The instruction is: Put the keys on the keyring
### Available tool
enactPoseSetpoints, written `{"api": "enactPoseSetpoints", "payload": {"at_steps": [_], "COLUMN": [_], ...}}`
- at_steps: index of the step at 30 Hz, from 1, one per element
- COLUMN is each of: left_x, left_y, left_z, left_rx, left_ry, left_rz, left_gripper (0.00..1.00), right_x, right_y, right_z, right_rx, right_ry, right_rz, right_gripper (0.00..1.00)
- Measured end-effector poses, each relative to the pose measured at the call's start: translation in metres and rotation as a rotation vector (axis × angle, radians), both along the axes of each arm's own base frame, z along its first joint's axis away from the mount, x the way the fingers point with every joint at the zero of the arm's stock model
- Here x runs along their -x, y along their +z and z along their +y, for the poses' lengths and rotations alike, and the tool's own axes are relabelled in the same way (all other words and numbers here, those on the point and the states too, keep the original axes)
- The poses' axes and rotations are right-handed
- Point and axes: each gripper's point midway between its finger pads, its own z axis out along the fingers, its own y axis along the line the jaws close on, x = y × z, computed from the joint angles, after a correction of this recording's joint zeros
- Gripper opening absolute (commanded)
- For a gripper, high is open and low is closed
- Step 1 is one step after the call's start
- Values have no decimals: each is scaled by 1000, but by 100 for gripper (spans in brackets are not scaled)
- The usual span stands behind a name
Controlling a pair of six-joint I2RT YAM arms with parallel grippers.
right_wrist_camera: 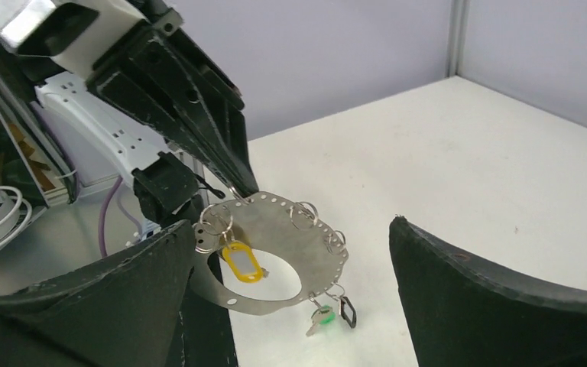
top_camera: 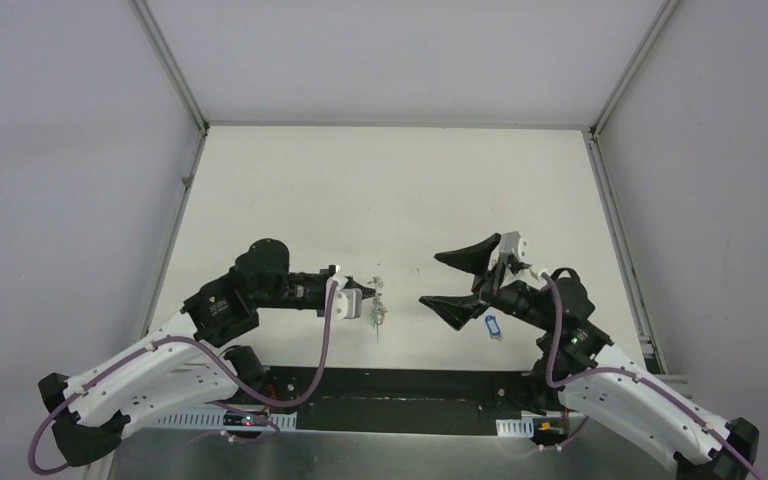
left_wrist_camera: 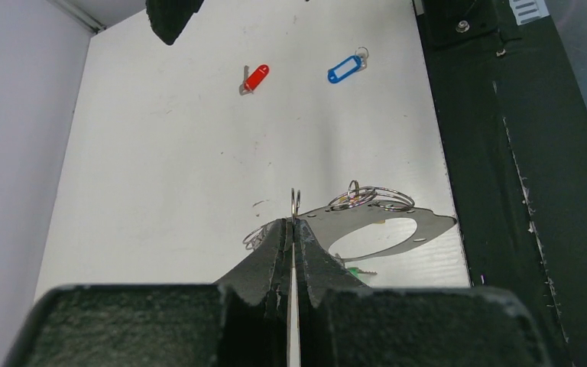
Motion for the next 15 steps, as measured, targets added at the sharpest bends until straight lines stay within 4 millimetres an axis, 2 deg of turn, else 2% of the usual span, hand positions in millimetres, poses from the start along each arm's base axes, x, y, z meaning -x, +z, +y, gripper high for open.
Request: {"api": "enactPoseSetpoints", "payload": {"at_steps": [8,15], "left_x": [-1,-5], "left_y": [-11,-27], "left_z": [-7,-15], "left_rx": [-19,-22], "left_ry": [35,135], "left_rz": [160,413], "left_gripper": [0,0], "right_x": [-29,-62], "right_y": [-25,-59], "right_z": [-8,-14], "right_rx": [36,158], "right_ry": [-168,-374], "right_rz": [180,482], "right_gripper": [100,97]}}
